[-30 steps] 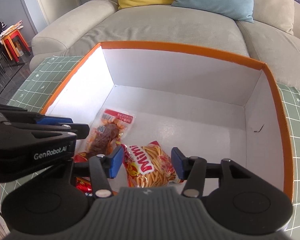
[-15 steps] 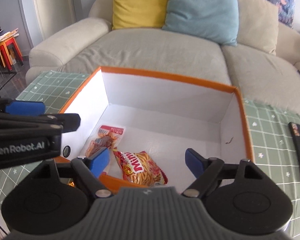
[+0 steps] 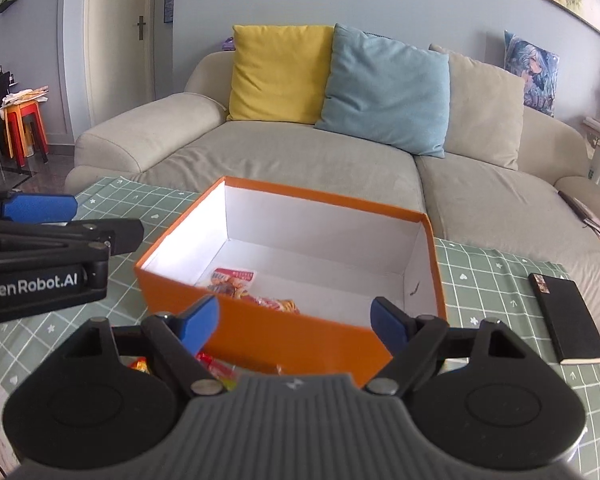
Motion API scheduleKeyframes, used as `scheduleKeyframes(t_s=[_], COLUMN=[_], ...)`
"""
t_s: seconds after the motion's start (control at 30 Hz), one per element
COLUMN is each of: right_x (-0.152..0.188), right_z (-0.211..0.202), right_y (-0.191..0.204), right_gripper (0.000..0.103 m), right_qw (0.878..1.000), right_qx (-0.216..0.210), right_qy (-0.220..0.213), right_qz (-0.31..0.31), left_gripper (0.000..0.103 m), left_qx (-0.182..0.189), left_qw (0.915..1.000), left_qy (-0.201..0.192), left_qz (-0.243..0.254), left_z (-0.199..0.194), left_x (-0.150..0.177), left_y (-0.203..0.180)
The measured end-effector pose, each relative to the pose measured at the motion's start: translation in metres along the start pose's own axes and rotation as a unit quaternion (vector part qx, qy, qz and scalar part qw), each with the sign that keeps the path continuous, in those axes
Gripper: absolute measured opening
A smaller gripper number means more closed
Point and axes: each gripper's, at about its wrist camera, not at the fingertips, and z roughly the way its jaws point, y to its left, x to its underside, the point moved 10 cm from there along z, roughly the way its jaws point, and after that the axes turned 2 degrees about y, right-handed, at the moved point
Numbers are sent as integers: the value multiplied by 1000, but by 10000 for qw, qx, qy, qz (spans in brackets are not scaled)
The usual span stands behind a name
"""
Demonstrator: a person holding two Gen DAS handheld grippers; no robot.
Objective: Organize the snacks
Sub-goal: 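Withdraw both tools from the box back toward the snack pile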
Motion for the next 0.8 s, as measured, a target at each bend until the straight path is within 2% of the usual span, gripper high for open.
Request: scheduleKeyframes(t_s=[0.17,0.3,0.53,0.6,0.7,0.8], right_x=[28,53,97,109,124,135], right_z=[-15,-21,-20,-17,-11,-7], right_y=[1,2,0,0,1,4], right_gripper=[81,81,81,82,92,92], right_qw=[9999,9996,9983,9976,9958,9938], right_qx=[75,177,261,277,200,134], right_qy=[-1,69,431,576,810,1017], right_qz=[136,211,286,283,366,431], left_gripper=[74,74,74,74,74,76], left_qx=[-99,-103,192,312,426,589], left_qw=[9999,9995,9964,9938,9872,9777], left_qy=[34,237,715,937,1377,1797], left_qz=[-29,-187,-421,-502,-679,-910], left_z=[-11,-14,-15,-13,-6,1], left_x=[27,52,101,112,129,146], left_y=[2,7,1,-1,-2,-3])
